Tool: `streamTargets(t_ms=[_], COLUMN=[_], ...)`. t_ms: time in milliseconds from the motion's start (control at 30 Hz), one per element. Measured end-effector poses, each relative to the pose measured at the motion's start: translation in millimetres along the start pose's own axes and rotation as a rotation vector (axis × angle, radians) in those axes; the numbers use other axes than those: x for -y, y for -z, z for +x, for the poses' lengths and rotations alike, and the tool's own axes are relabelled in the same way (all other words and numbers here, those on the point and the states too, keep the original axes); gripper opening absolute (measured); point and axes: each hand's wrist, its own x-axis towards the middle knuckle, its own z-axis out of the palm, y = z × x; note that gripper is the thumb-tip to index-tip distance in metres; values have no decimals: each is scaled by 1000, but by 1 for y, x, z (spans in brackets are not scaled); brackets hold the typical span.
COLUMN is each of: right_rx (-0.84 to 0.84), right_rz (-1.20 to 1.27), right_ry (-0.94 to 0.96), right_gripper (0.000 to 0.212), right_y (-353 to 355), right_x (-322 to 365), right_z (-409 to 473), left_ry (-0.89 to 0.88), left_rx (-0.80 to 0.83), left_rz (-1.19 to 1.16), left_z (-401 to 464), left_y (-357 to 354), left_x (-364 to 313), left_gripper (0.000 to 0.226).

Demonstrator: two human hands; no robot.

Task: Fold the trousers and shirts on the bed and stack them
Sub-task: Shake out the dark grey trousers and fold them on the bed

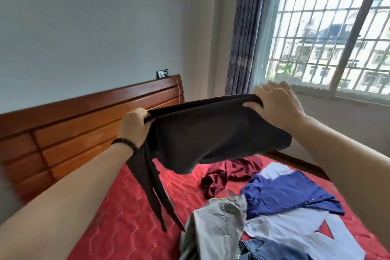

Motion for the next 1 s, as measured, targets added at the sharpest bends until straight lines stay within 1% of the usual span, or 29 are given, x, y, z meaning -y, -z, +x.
streamTargets(t_ms=[100,167,200,300,367,400,500,533,600,667,733,800,833,933,1000], right_rx=[-13,3,7,12,6,3,9,16,38,73,110,159,178,204,224], right_rz=[50,59,63,93,87,80,71,62,34,-4,-47,-113,-144,-163,-148], right_ry=[48,71,82,105,118,120,140,155,202,280,393,499,545,626,643], right_gripper=[41,40,40,41,46,49,55,55,59,62,61,63,62,53,53], right_y=[-8,-9,-10,-11,-13,-13,-13,-13,-15,-17,-21,-27,-29,-33,-33], right_x=[36,57,69,107,136,151,204,223,264,307,351,390,405,426,428], right_z=[19,33,40,63,77,85,106,115,130,141,147,147,145,138,134], left_ry=[-18,-14,22,128,146,157,256,286,354,399,364,301,273,154,98], left_rx=[-25,-17,-14,24,161,258,572,663,789,889,965,960,925,820,822], left_rz=[45,2,-47,-193,-227,-275,-492,-550,-700,-876,-961,-952,-947,-868,-788], left_z=[-10,-15,-17,-19,-16,-14,-17,-20,-28,-34,-34,-32,-30,-29,-31], left_y=[34,53,62,90,104,111,128,131,130,124,117,111,109,106,102], left_x=[32,52,64,105,138,154,210,227,254,261,250,232,225,218,220], left_gripper=[10,11,15,38,48,45,10,11,25,33,46,61,58,29,24])
